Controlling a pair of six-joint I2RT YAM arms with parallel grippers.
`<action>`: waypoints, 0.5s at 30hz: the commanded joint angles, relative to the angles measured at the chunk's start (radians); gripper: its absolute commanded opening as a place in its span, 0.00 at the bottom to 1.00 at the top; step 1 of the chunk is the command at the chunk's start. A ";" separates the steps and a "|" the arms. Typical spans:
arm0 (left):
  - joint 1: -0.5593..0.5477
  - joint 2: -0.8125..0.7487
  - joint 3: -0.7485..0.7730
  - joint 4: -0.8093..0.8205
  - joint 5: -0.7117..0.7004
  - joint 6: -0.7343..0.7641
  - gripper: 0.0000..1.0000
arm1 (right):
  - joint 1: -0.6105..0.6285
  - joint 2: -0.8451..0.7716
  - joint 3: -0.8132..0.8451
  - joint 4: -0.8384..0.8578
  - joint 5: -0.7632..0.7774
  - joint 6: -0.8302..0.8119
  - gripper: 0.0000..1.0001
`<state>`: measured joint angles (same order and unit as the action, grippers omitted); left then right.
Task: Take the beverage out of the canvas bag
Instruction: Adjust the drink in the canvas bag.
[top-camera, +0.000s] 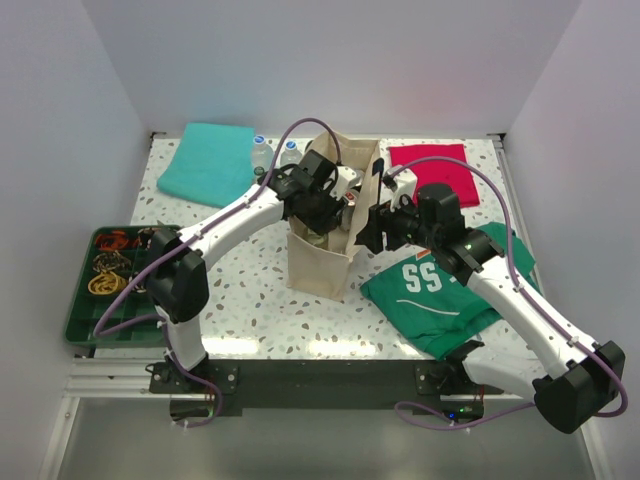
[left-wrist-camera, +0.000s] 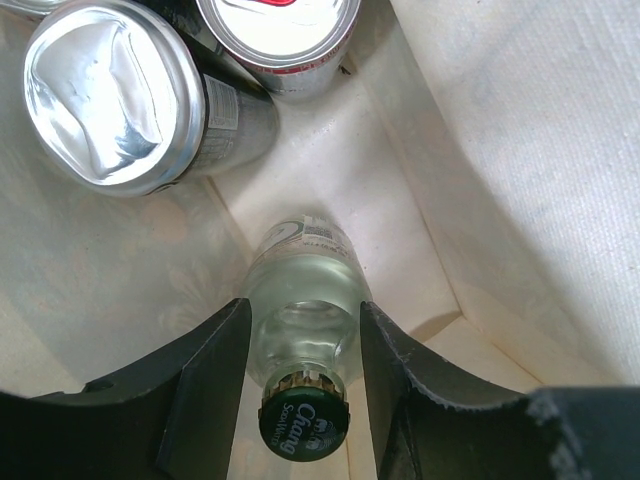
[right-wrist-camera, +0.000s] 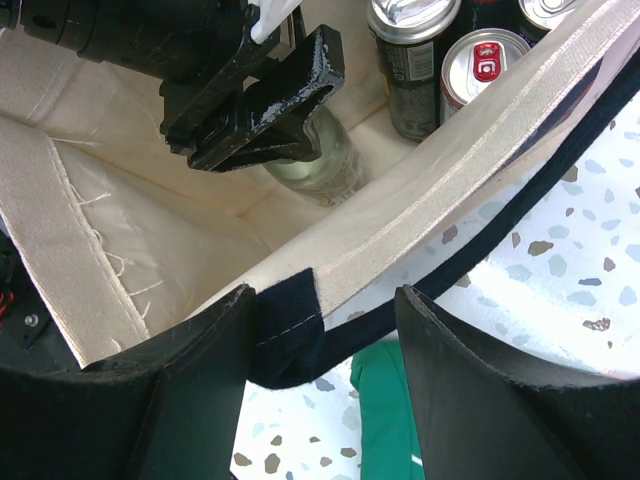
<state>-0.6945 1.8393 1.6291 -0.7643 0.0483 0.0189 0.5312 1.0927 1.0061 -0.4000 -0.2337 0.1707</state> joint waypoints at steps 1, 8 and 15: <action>0.001 -0.038 0.002 -0.013 0.004 -0.011 0.52 | 0.004 -0.017 0.020 0.012 -0.001 -0.007 0.62; 0.001 -0.034 0.008 -0.020 0.005 -0.011 0.23 | 0.004 -0.007 0.026 0.018 -0.004 -0.011 0.62; 0.001 -0.035 0.008 -0.023 0.012 -0.011 0.00 | 0.004 -0.002 0.023 0.016 -0.006 -0.014 0.62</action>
<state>-0.6941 1.8374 1.6299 -0.7494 0.0425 0.0181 0.5312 1.0927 1.0061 -0.4000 -0.2337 0.1707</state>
